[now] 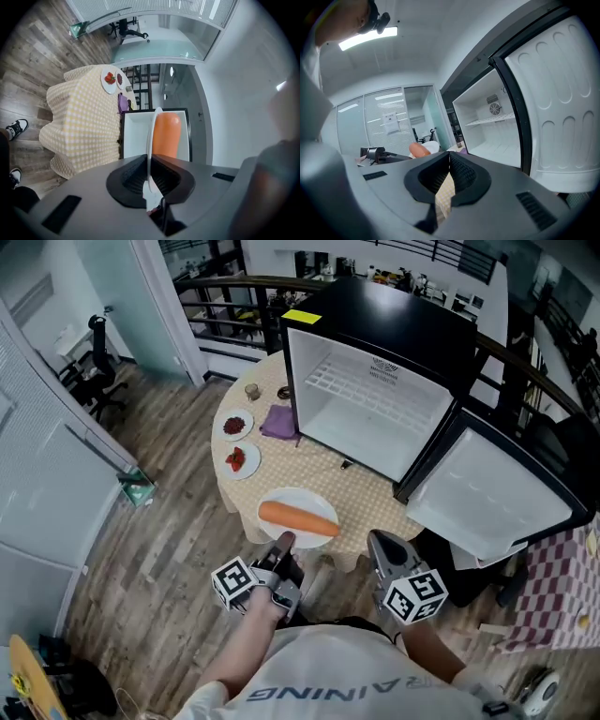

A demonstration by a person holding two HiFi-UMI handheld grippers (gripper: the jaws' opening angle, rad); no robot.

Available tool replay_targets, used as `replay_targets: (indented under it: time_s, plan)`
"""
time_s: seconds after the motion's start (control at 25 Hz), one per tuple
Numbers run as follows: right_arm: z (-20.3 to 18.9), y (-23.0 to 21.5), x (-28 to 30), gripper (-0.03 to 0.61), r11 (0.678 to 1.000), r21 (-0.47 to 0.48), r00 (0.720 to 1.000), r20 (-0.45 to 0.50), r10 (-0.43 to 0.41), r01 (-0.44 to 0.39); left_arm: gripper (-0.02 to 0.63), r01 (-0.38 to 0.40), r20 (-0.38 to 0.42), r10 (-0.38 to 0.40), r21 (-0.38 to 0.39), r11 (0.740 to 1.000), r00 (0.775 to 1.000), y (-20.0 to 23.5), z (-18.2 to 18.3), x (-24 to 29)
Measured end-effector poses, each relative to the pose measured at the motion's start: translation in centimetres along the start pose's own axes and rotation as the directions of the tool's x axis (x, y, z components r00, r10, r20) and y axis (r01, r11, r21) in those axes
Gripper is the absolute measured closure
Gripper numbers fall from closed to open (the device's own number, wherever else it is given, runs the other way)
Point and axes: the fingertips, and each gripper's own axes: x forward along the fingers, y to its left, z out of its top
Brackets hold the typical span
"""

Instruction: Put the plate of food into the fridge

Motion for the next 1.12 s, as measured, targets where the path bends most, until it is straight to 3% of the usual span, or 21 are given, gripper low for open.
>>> replay_targets:
  time_s: [0.28,0.6,0.76,1.12]
  plan:
    - [2.6,-0.3,5.6,0.557,0.994,0.014,0.994,0.027,-0.105,0.105,0.589,0.003,-0.124,-0.003,0.001,1.0,0.992,-1.1,5.0,5.3]
    - [4.4,-0.7,9.8,0.557,0.967,0.031,0.965,0.068,-0.255,0.253,0.589,-0.02,-0.273,0.029,0.035,0.999,0.961,-0.4,8.7,10.2]
    - [4.7,-1.1,10.5,0.557,0.95,0.043,0.947,0.079,-0.312,0.31,0.591,-0.036,-0.301,0.049,0.049,0.998,0.952,0.9,9.6,12.8]
    - [3.1,-3.6,9.0,0.557,0.923,0.09,0.924,0.054,-0.379,0.373,0.591,-0.063,-0.314,0.088,0.089,0.994,0.945,3.8,8.0,20.0]
